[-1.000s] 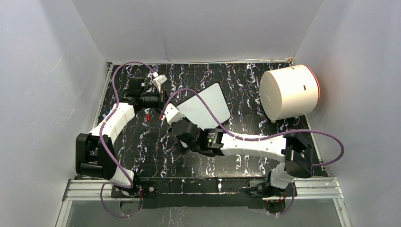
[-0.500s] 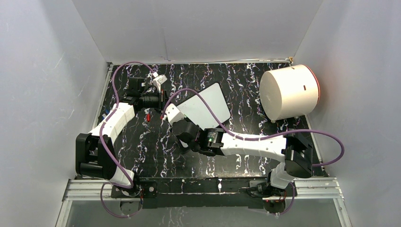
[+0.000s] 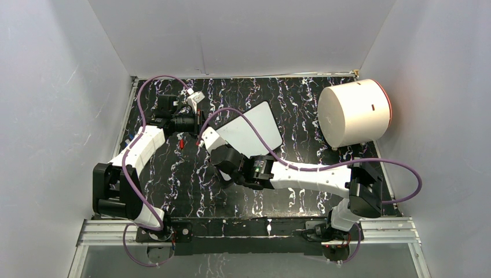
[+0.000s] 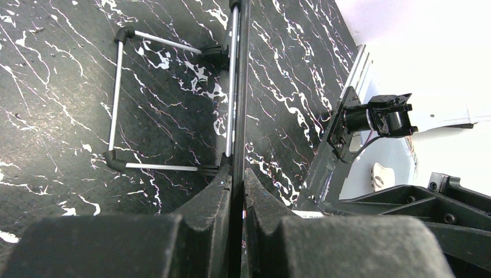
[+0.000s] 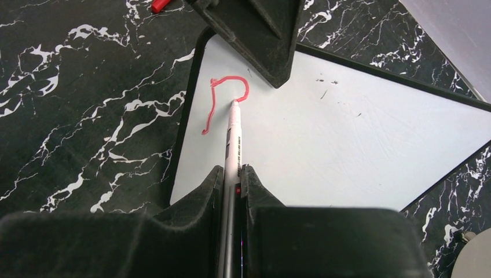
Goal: Write a sentence on the whiteboard
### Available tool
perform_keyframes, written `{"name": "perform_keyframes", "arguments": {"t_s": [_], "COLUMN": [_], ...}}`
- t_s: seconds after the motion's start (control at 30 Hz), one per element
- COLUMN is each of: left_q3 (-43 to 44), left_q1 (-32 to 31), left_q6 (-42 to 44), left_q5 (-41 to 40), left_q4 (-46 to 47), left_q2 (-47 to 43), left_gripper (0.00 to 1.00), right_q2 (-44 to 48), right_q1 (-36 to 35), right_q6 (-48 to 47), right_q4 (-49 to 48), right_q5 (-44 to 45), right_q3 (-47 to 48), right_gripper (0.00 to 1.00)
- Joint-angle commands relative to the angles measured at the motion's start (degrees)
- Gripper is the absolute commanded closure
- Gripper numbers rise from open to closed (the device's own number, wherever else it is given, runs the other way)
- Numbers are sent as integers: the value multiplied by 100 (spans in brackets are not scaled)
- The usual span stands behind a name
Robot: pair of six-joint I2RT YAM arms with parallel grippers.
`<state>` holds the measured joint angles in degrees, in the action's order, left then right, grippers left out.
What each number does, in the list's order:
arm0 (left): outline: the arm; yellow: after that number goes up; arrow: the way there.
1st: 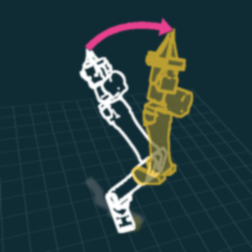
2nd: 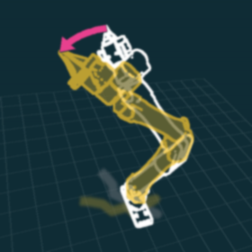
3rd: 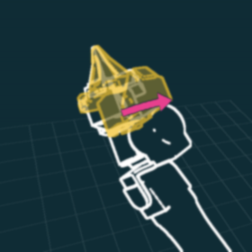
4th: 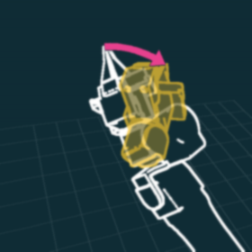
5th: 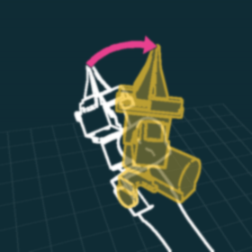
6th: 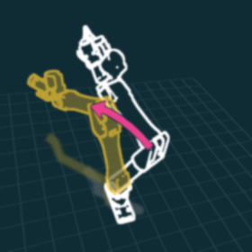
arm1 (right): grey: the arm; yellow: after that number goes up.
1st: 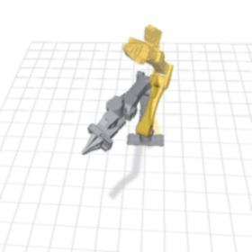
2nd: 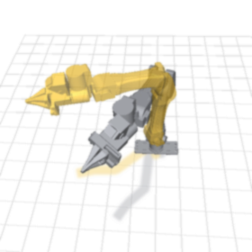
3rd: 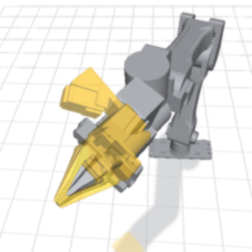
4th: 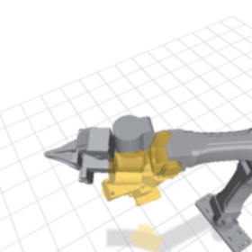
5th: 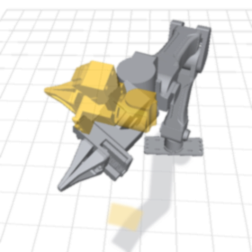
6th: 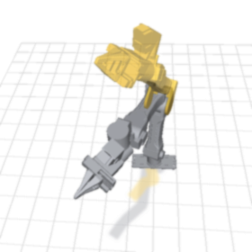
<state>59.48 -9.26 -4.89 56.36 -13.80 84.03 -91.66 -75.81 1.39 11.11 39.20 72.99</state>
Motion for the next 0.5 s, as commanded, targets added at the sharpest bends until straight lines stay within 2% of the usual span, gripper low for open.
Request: {"name": "perform_keyframes", "arguments": {"t_s": [0.0, 0.47], "left_q3": [27, 33], "left_q1": [-144, -139], "left_q6": [66, 66], "left_q5": [-107, -103], "left_q4": [-386, -386], "left_q2": [158, 149], "left_gripper": [100, 100], "right_q2": [-114, -141], "right_q1": [23, -31], "right_q6": [141, 143], "right_q4": [52, 21], "right_q5": [-256, -458], "right_q3": [304, 415], "right_gripper": [100, 100]}}
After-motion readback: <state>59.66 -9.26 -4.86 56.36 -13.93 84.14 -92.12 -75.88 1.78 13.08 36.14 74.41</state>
